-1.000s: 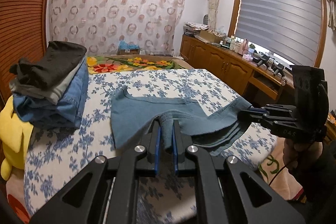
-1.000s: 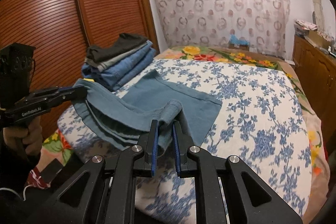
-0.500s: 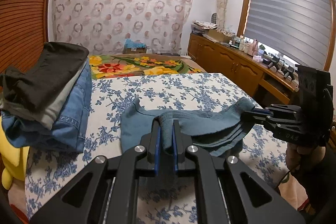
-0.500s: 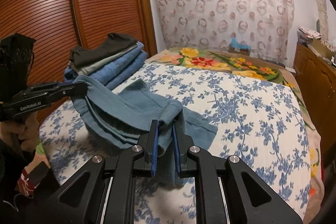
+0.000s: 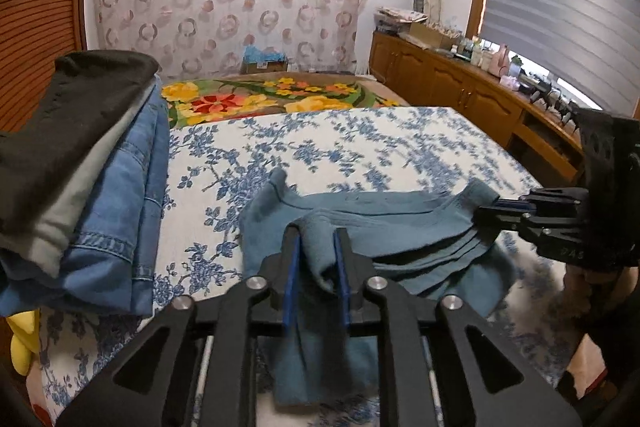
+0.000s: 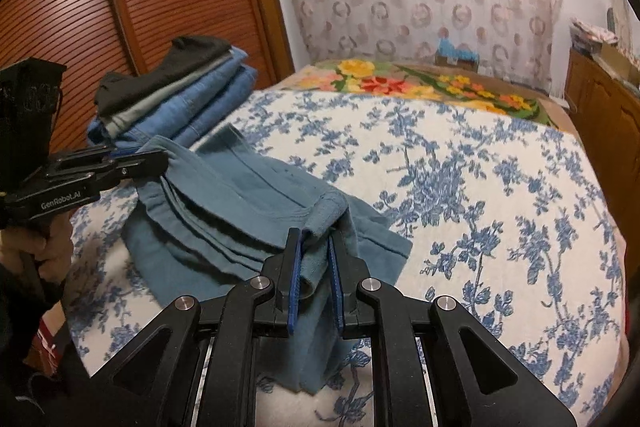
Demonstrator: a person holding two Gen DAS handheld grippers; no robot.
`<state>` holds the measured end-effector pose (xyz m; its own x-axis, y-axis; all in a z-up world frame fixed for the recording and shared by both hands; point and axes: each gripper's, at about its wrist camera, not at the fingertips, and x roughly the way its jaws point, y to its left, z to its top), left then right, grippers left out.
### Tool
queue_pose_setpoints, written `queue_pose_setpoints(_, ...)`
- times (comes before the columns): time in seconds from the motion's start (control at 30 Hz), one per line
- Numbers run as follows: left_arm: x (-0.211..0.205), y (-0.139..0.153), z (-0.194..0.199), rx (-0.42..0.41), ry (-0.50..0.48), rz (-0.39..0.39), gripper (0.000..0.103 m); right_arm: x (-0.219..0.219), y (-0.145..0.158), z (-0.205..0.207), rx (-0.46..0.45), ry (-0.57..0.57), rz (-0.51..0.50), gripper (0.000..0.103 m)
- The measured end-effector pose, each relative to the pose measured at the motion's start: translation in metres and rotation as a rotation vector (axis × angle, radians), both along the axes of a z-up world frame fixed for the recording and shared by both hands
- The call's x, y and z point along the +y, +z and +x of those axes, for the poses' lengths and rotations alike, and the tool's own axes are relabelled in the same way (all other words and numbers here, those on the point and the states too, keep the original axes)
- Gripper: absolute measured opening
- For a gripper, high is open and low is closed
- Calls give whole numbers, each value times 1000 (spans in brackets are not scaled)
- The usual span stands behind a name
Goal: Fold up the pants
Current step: 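Open both tools to release the hem onto the folded shorts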
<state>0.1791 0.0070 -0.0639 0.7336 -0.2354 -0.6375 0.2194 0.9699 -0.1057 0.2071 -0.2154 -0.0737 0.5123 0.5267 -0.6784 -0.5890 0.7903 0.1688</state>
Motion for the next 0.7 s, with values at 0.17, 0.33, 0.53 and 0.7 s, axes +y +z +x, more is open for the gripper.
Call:
queue_pose_setpoints(0.17, 13, -6, 6, 18, 15, -15, 40, 4, -5, 4, -4, -1, -25, 11)
queue_pose_setpoints(0.33, 17, -10, 3, 38, 4, -17, 45, 4, -6, 5, 3, -2, -28, 11)
queue_pose_setpoints(0.53, 21, -3, -4, 35, -1, -24, 45, -2, 4, 4, -4, -36, -16, 22)
queue_pose_setpoints(0.7, 26, 4, -11, 18, 10, -17, 45, -12, 14, 4, -21, -81, -26, 35)
